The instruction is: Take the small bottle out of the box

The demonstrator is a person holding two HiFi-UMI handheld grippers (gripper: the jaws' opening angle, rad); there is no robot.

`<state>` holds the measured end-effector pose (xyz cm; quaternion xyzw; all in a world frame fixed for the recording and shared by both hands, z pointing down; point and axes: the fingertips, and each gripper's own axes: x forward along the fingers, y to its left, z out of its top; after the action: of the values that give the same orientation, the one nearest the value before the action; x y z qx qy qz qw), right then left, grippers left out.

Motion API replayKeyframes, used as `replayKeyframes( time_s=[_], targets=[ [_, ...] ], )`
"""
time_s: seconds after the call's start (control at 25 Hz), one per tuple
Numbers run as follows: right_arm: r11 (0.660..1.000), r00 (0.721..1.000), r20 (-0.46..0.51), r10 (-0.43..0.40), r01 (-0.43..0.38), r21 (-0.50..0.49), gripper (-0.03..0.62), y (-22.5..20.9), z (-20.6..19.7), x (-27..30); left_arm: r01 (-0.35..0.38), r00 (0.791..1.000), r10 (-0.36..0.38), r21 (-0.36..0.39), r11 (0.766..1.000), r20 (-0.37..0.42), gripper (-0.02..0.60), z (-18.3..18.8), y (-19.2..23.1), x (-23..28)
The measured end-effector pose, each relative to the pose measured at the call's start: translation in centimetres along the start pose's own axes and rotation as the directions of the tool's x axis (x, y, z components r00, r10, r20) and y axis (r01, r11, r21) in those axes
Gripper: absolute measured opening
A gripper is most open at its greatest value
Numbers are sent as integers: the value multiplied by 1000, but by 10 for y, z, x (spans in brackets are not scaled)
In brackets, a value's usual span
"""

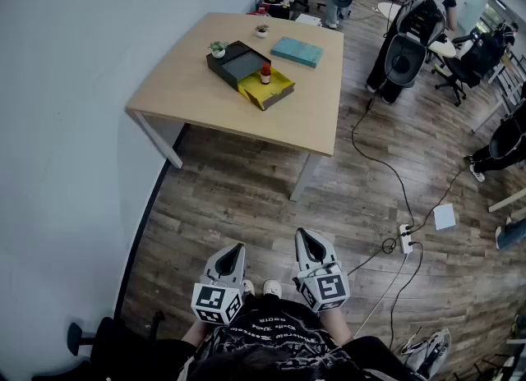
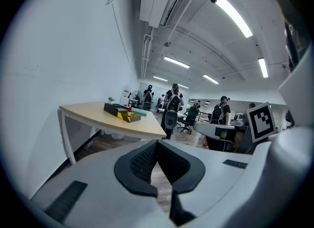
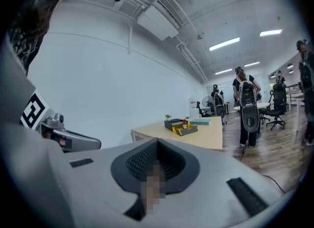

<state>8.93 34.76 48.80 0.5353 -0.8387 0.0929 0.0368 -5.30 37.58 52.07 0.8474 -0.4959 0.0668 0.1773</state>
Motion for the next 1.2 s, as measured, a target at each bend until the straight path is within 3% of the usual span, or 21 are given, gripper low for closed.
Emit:
replayKeyframes(
  time_s=[0.4,0.6,0.76,0.8,0.88,0.96,1.04,1.08,1.2],
  targets=[
    [999,999,-31,-13,12,-34,2,8,-6,4,-19,999,19,0,1000,44,3,10,17,-8],
    [999,997,-76,-28,30,20,3,5,-21,5,34,999,-33,-34,999,4,3,-2,16,-9],
    [997,996,-74,-50,53,48,9,3,-23,1,22,1000,-22,-64,998,5,6,-4,22,-11],
    [997,996,-74,-48,52,56,82,3,-23,0,21,1000,-20,-77,997,18,20,-2,24,-12],
    [997,997,-72,-42,46,62,117,5,-23,-1,30,999,-27,-92,995,36,141,2,27,-14],
    [998,997,-70,-33,37,58,215,8,-22,-2,23,999,-20,-77,997,31,211,2,31,-16],
    [998,997,-71,-28,32,57,233,10,-23,-4,2,1000,-1,-64,998,23,242,-1,36,-18],
    [998,997,-75,-26,30,57,295,12,-23,-4,-5,1000,7,-63,998,20,252,-2,38,-19],
    [998,997,-78,-28,32,53,298,18,-24,-4,1,1000,0,-58,998,22,261,1,41,-21]
  ],
)
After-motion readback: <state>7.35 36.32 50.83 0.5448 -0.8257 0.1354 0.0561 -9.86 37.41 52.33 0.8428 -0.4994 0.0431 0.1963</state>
